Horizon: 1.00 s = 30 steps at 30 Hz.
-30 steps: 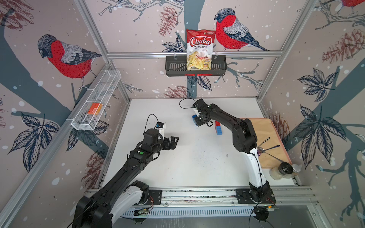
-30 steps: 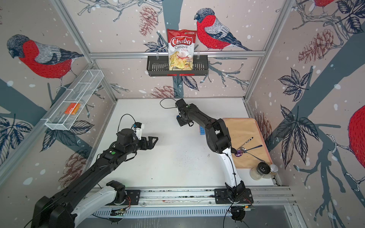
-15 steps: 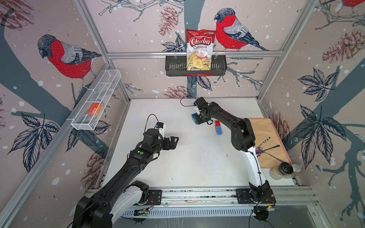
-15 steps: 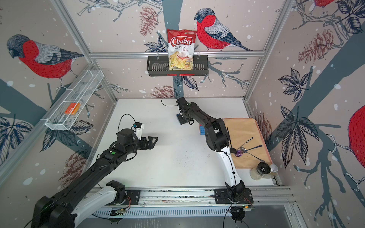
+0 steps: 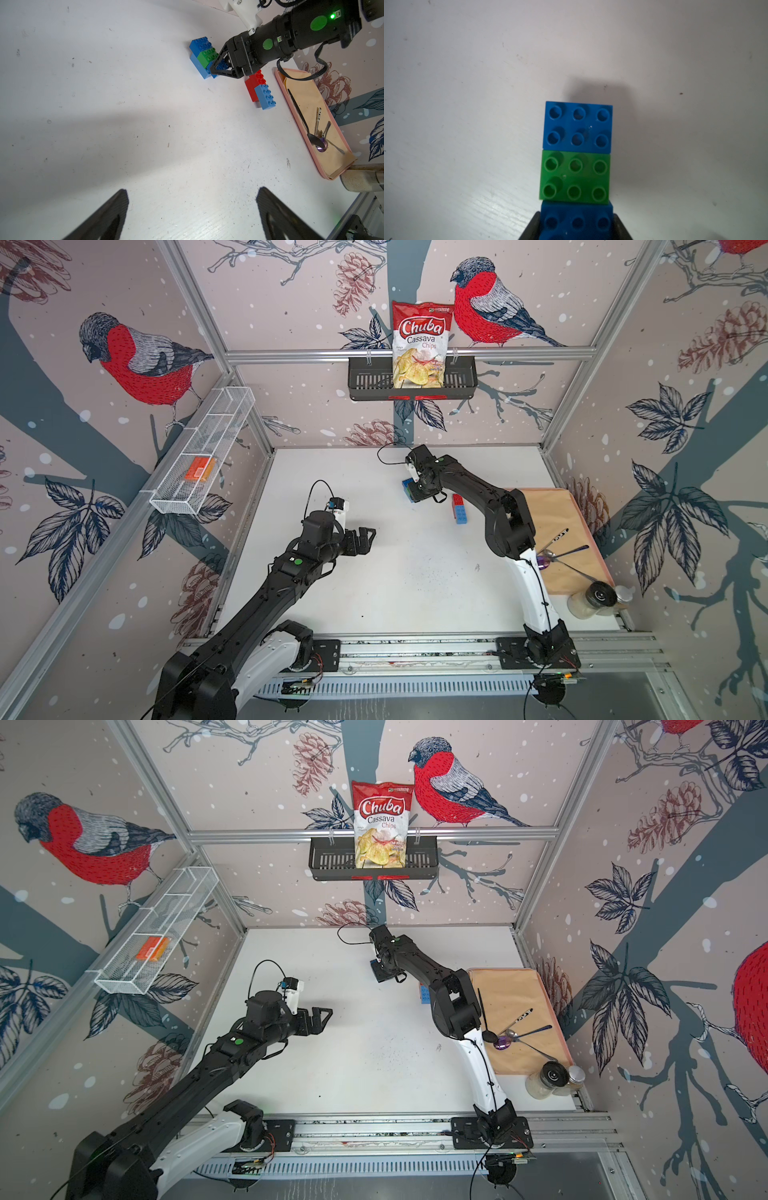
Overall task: Assemble a rectangle with lego
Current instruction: Assemble the lego brick with the lego brick.
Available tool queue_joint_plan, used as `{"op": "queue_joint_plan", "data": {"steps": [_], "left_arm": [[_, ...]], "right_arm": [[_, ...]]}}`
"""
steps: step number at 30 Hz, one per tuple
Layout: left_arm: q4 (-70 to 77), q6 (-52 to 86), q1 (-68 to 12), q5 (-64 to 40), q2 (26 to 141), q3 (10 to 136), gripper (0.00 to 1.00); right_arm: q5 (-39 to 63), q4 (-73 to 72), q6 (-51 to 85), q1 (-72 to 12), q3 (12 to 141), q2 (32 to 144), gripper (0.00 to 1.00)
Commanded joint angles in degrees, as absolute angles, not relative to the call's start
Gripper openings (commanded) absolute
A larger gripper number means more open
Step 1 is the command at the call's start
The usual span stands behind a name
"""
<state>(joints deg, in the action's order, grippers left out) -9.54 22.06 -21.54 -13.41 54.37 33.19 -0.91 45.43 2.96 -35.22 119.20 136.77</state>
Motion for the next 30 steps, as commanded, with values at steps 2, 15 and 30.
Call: {"op": "queue_joint_plan", "data": {"steps": [2, 15, 30], "left_arm": [[-8.0, 21.53, -21.45, -13.05, 54.33, 33.31, 0.96], [-8.09, 21.47, -21.49, -13.01, 54.32, 33.31, 0.96], [-8.17, 21.36, -21.45, -12.7, 54.23, 33.19, 0.96]], "right_arm": [[-0.8, 48.53, 2.72, -35.51, 119.79, 138.29, 0.32], [-1.98, 49.99, 3.08, -35.64, 119.88, 140.85, 0.32], [-3.14, 50.78, 3.34, -37.79, 116.12, 138.23, 0.32]]}}
